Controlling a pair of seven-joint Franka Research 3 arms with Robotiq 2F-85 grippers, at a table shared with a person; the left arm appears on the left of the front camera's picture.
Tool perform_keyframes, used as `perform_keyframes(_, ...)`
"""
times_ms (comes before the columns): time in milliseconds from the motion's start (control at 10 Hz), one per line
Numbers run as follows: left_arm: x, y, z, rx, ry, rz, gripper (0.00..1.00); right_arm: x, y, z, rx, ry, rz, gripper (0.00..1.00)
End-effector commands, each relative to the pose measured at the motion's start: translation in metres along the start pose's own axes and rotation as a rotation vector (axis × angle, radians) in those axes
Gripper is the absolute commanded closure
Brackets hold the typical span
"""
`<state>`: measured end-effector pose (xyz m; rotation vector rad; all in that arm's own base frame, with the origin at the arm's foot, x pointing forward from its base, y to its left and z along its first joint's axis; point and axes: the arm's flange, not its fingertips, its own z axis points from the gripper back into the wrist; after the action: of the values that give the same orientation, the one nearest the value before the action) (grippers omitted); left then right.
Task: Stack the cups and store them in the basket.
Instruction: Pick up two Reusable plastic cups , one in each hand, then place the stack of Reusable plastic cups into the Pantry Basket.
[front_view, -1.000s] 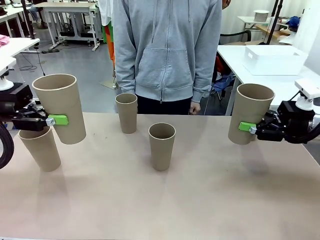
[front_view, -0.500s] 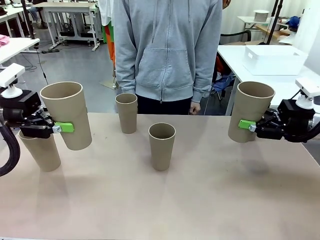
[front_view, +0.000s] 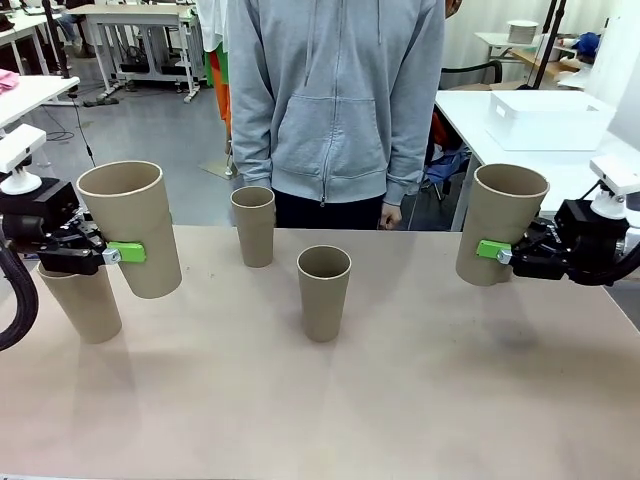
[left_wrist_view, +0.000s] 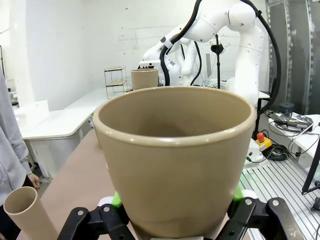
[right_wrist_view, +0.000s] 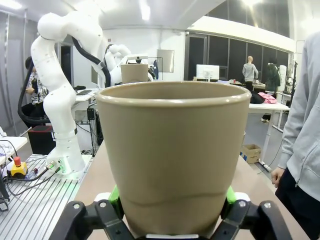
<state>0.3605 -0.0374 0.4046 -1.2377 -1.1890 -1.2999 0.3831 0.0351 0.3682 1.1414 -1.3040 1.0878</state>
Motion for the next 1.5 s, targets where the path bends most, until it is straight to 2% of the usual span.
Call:
perform_keyframes(0,0.005,-0.0015,0.0016,0.003,-0.007,0.0,0.15,0.0021,0.0001,-0.0004,0.0,-0.002,0.008,0.17)
perform_keyframes(1400,0.005,-0.0015,0.0016,0.003,-0.007,0.0,0.15,0.0021,0.0001,-0.0004,0.0,-0.002,0.008,0.17)
